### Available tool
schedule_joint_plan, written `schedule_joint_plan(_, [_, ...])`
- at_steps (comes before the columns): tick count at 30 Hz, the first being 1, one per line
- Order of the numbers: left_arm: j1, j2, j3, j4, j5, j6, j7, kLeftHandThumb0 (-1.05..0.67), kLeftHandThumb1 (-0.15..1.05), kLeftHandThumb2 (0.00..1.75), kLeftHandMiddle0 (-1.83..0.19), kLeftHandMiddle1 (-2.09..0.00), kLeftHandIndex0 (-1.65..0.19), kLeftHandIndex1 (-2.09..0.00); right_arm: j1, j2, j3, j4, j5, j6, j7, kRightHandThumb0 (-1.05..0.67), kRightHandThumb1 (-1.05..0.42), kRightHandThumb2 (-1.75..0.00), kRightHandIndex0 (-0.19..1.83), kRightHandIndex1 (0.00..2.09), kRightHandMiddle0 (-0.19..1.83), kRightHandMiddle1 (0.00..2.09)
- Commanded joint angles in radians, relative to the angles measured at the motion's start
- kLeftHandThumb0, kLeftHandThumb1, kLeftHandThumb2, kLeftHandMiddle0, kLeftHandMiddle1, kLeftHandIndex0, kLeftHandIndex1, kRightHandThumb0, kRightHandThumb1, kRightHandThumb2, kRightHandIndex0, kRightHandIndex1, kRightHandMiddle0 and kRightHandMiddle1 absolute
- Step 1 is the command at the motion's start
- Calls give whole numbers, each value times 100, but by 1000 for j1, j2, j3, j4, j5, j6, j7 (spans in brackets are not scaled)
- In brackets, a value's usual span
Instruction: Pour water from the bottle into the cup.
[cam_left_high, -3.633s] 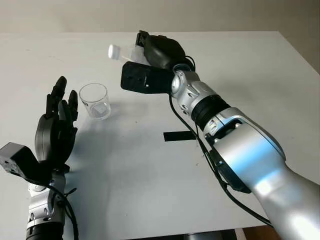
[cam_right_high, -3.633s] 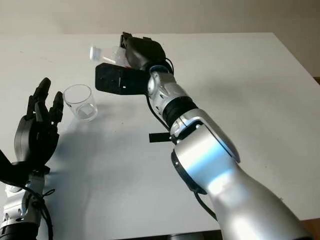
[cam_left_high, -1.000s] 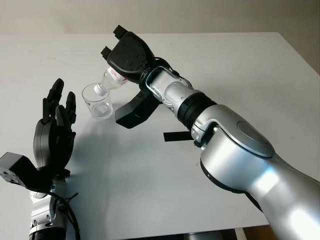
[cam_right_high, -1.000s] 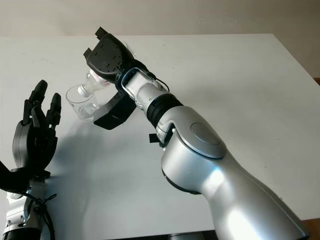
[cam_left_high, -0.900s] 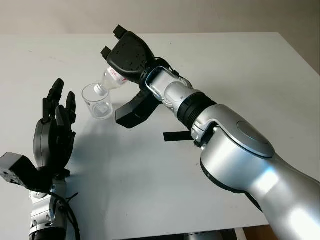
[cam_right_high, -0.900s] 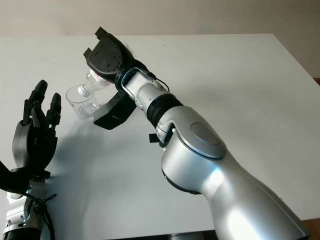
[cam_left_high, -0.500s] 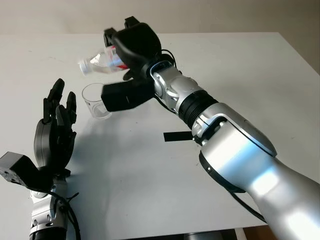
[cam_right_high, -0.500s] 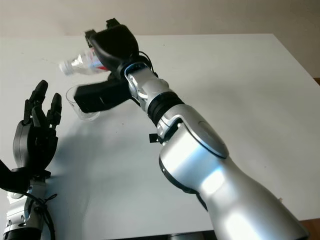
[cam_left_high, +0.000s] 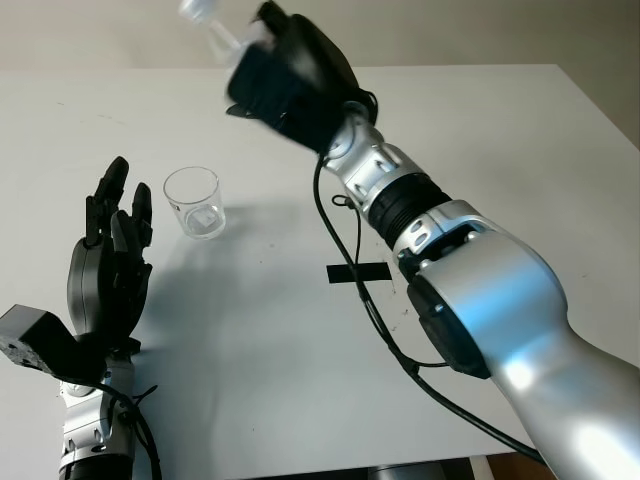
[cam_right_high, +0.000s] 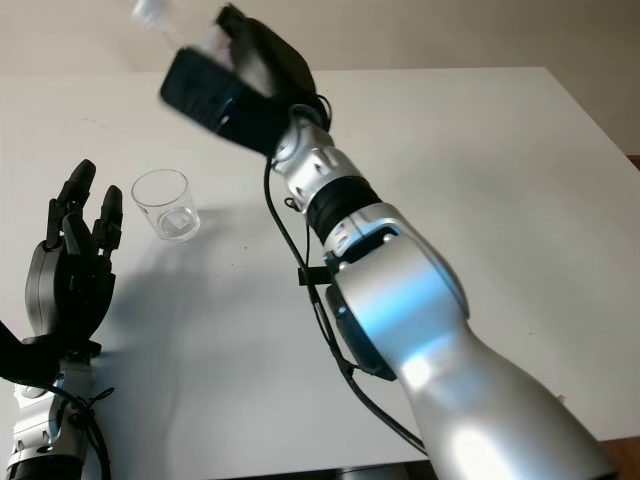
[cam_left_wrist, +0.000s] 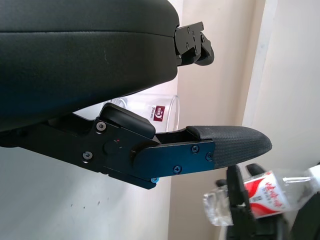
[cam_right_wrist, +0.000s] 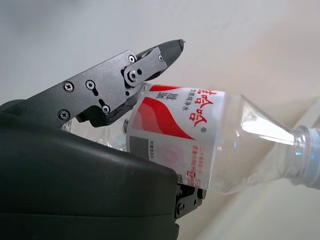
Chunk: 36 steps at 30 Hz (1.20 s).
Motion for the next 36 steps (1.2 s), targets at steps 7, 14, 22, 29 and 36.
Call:
schedule_joint_plan(7, [26, 13, 9, 25, -18, 24, -25, -83, 105, 53, -6, 0, 19, -54, 152, -65, -209, -81, 248, 8, 284, -22, -105, -19, 114, 209, 108, 209])
schedule_joint_plan(14, [13, 14, -3, 5, -16, 52, -19, -83, 105, 53, -7, 0, 19, -57, 304, -100, -230, -213, 315, 0, 455, -23, -105, -22, 109, 209, 80, 209])
schedule_joint_plan(22, [4, 16, -6, -10, -17, 82, -14, -84, 105, 52, -7, 0, 19, -56, 536, -138, -214, -509, 373, 30, 594, -28, -105, -27, 90, 209, 39, 209])
schedule_joint_plan(29, [1, 20, 3, -6, -26, 79, -26, -84, 105, 52, -6, 0, 19, -53, 702, -155, -118, -714, 267, -78, 540, -31, -105, -26, 84, 209, 30, 209])
schedule_joint_plan(36, [-4, 29, 13, 18, -35, 64, -53, -86, 105, 52, -5, 0, 19, -49, 813, -167, -59, -825, 162, -164, 430, -28, -105, -29, 77, 209, 25, 209])
